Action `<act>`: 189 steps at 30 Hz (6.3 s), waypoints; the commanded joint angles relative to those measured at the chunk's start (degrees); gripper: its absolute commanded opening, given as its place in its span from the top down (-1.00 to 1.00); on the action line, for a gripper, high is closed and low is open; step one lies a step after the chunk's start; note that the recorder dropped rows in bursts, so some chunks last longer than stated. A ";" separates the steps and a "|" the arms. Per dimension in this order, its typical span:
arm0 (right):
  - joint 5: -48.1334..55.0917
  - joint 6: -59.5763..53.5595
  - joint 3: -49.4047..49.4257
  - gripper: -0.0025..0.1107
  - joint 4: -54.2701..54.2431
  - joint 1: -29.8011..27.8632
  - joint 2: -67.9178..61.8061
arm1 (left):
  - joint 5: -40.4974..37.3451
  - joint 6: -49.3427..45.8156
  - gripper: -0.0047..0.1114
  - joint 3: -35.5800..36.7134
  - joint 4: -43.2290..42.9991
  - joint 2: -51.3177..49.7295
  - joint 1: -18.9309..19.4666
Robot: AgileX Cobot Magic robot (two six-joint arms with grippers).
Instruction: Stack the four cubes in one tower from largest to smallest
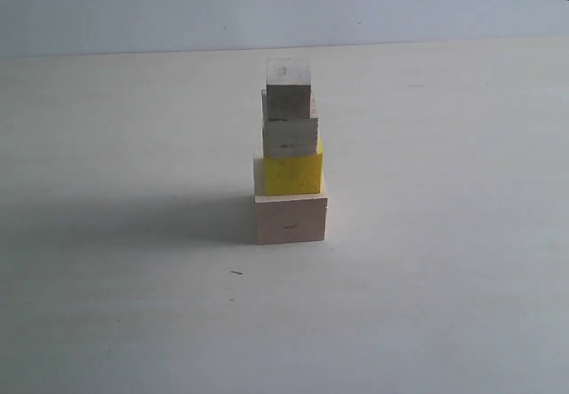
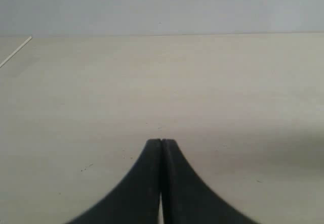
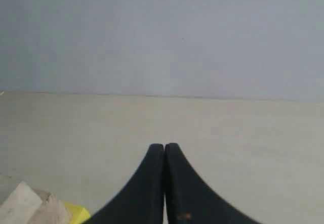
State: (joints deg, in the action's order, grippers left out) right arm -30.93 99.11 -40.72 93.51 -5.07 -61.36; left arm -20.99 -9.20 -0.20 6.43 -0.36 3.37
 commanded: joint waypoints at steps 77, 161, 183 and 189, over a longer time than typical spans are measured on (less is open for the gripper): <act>46.71 -89.05 40.72 0.96 -85.99 9.96 61.36 | 0.49 0.47 0.92 0.20 -0.11 0.36 0.18; 50.34 -93.58 40.72 0.96 -90.58 10.11 61.36 | 0.49 0.47 0.92 0.20 -0.11 0.36 0.18; 50.34 -93.58 40.72 0.96 -90.58 10.11 61.36 | 0.49 0.47 0.92 0.20 -0.11 0.36 0.18; 50.34 -93.58 40.72 0.96 -90.58 10.11 61.36 | 0.49 0.47 0.92 0.20 -0.11 0.36 0.18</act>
State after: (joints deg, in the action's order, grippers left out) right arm 19.63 5.75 -0.31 2.95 4.85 -0.34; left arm -20.99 -9.20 -0.20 6.43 -0.36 3.37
